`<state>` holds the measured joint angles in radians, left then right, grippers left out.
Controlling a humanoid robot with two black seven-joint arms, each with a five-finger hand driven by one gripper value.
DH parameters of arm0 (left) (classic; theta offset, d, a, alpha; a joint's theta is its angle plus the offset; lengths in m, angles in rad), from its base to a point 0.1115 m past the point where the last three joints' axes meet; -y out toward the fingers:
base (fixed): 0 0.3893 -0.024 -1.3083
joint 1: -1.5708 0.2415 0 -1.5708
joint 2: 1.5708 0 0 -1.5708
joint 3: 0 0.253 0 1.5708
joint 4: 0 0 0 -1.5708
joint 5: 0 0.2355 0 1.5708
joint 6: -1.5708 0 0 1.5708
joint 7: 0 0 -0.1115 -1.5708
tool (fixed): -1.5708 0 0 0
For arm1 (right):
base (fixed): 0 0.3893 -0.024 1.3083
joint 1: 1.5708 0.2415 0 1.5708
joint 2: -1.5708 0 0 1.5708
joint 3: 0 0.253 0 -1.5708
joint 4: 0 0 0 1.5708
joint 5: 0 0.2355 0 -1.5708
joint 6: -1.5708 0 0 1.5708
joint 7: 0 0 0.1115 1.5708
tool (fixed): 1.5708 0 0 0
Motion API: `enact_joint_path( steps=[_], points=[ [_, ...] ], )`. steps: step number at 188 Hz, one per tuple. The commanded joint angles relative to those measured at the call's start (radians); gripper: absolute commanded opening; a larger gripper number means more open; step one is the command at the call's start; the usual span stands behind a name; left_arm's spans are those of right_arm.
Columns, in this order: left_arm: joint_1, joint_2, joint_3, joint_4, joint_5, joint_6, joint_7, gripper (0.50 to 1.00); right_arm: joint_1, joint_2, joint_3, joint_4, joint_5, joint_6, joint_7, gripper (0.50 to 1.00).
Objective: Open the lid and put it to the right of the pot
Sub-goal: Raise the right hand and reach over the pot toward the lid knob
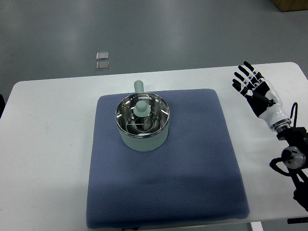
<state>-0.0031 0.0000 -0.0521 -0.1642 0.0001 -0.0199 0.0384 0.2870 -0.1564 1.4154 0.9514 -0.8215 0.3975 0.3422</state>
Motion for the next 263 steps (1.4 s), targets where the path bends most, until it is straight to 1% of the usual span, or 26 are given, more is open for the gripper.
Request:
enact_joint_path(
  steps=[1, 10, 11, 15, 29, 38, 39, 53, 63, 64, 70, 76, 85, 86, 105, 150, 160, 161, 181, 220, 230, 231, 233, 252, 253, 263],
  points=[
    [0.000, 0.000, 0.000, 0.000, 0.000, 0.000, 0.000, 1.000, 0.023, -0.064, -0.076, 0.017, -0.001, -0.006, 0.004, 0.893],
    [0.000, 0.000, 0.000, 0.000, 0.000, 0.000, 0.000, 1.000, 0.023, -0.064, -0.076, 0.017, -0.001, -0.006, 0.004, 0.893],
    [0.000, 0.000, 0.000, 0.000, 0.000, 0.000, 0.000, 1.000, 0.046, -0.112, -0.132, 0.033, 0.002, -0.008, 0.007, 0.867],
    [0.000, 0.000, 0.000, 0.000, 0.000, 0.000, 0.000, 1.000, 0.057, -0.132, -0.154, 0.046, 0.007, -0.013, 0.009, 0.862],
    [0.000, 0.000, 0.000, 0.000, 0.000, 0.000, 0.000, 1.000, 0.098, -0.193, -0.225, 0.079, 0.010, -0.032, 0.023, 0.854],
    [0.000, 0.000, 0.000, 0.000, 0.000, 0.000, 0.000, 1.000, 0.098, -0.193, -0.225, 0.079, 0.010, -0.032, 0.023, 0.854],
    [0.000, 0.000, 0.000, 0.000, 0.000, 0.000, 0.000, 1.000, 0.136, -0.245, -0.293, 0.101, 0.010, -0.052, 0.043, 0.850],
    [0.000, 0.000, 0.000, 0.000, 0.000, 0.000, 0.000, 1.000, 0.205, -0.321, -0.420, 0.128, 0.010, -0.089, 0.069, 0.848],
    [0.000, 0.000, 0.000, 0.000, 0.000, 0.000, 0.000, 1.000, 0.205, -0.321, -0.420, 0.128, 0.010, -0.089, 0.069, 0.848],
    [0.000, 0.000, 0.000, 0.000, 0.000, 0.000, 0.000, 1.000, 0.265, -0.359, -0.514, 0.148, 0.010, -0.120, 0.086, 0.848],
    [0.000, 0.000, 0.000, 0.000, 0.000, 0.000, 0.000, 1.000, 0.319, -0.385, -0.593, 0.159, 0.010, -0.146, 0.098, 0.848],
    [0.000, 0.000, 0.000, 0.000, 0.000, 0.000, 0.000, 1.000, 0.359, -0.402, -0.651, 0.167, 0.010, -0.161, 0.104, 0.848],
    [0.000, 0.000, 0.000, 0.000, 0.000, 0.000, 0.000, 1.000, 0.359, -0.402, -0.651, 0.167, 0.010, -0.161, 0.104, 0.848],
    [0.000, 0.000, 0.000, 0.000, 0.000, 0.000, 0.000, 1.000, 0.426, -0.426, -0.744, 0.174, 0.009, -0.181, 0.115, 0.848],
    [0.000, 0.000, 0.000, 0.000, 0.000, 0.000, 0.000, 1.000, 0.560, -0.453, -0.918, 0.184, 0.008, -0.213, 0.127, 0.848],
    [0.000, 0.000, 0.000, 0.000, 0.000, 0.000, 0.000, 1.000, 0.886, -0.465, -1.343, 0.240, 0.001, -0.350, 0.139, 0.848],
    [0.000, 0.000, 0.000, 0.000, 0.000, 0.000, 0.000, 1.000, 0.886, -0.465, -1.343, 0.240, 0.001, -0.350, 0.139, 0.848],
    [0.000, 0.000, 0.000, 0.000, 0.000, 0.000, 0.000, 1.000, 0.958, -0.454, -1.436, 0.242, 0.001, -0.379, 0.146, 0.848],
    [0.000, 0.000, 0.000, 0.000, 0.000, 0.000, 0.000, 1.000, 1.077, -0.400, -1.569, 0.245, 0.001, -0.399, 0.146, 0.848],
    [0.000, 0.000, 0.000, 0.000, 0.000, 0.000, 0.000, 1.000, 1.210, -0.305, -1.721, 0.240, -0.005, -0.422, 0.133, 0.848],
    [0.000, 0.000, 0.000, 0.000, 0.000, 0.000, 0.000, 1.000, 1.210, -0.305, -1.721, 0.240, -0.005, -0.422, 0.133, 0.848],
    [0.000, 0.000, 0.000, 0.000, 0.000, 0.000, 0.000, 1.000, 1.239, -0.272, -1.763, 0.234, -0.007, -0.440, 0.130, 0.848],
    [0.000, 0.000, 0.000, 0.000, 0.000, 0.000, 0.000, 1.000, 1.245, -0.264, -1.771, 0.233, -0.007, -0.445, 0.130, 0.848],
    [0.000, 0.000, 0.000, 0.000, 0.000, 0.000, 0.000, 1.000, 1.273, -0.235, -1.802, 0.230, -0.016, -0.465, 0.130, 0.848],
    [0.000, 0.000, 0.000, 0.000, 0.000, 0.000, 0.000, 1.000, 1.296, -0.209, -1.826, 0.222, -0.031, -0.479, 0.130, 0.848],
    [0.000, 0.000, 0.000, 0.000, 0.000, 0.000, 0.000, 1.000, 1.313, -0.181, -1.851, 0.208, -0.041, -0.488, 0.126, 0.848]
  ],
)
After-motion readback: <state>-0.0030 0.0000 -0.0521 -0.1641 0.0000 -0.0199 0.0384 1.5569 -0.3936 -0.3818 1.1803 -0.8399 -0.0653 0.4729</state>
